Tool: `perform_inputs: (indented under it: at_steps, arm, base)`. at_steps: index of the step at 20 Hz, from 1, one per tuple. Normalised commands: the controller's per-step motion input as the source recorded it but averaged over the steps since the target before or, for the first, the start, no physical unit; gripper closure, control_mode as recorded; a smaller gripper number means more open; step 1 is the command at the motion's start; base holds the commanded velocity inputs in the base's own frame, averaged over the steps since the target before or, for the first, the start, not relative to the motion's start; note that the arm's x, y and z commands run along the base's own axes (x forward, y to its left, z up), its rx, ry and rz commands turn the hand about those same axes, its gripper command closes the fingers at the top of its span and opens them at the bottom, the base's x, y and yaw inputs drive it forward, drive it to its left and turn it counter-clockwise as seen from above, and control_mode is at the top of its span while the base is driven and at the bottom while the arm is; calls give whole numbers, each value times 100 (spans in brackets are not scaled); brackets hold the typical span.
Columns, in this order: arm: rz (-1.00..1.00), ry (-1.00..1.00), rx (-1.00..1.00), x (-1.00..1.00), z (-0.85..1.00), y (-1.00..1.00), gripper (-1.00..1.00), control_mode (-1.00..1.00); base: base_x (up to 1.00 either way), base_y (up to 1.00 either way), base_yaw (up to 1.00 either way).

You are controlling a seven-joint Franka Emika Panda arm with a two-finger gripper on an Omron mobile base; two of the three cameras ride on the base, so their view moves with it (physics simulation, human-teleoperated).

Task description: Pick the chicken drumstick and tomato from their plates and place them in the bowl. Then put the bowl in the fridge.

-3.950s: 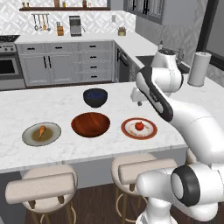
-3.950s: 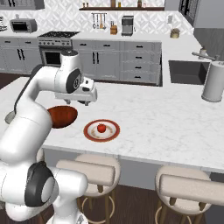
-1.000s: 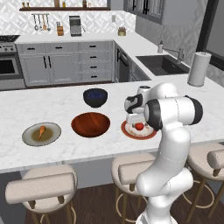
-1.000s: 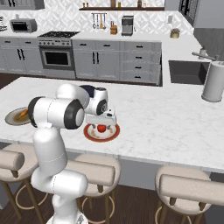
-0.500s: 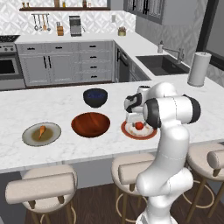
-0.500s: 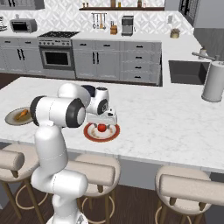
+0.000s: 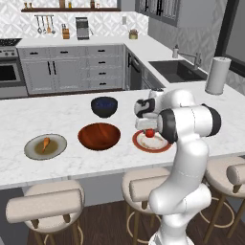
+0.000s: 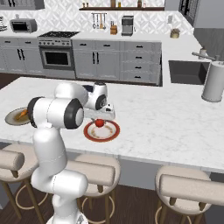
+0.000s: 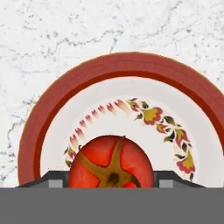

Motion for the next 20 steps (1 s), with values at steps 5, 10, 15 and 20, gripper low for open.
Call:
perform_inputs:
  at_steps: [5,10,15,20]
  arm:
    - [6,-26,22,0,79,62,100,-100]
    - [13,-22,5,0,39,100,100,-100]
    - [3,-1,-16,0,1,100,100,-100]
    - [0,12,-23,0,0,100,100,-100]
  base:
    - [0,0,0]
    - [0,0,0]
    - [0,0,0]
    - [0,0,0]
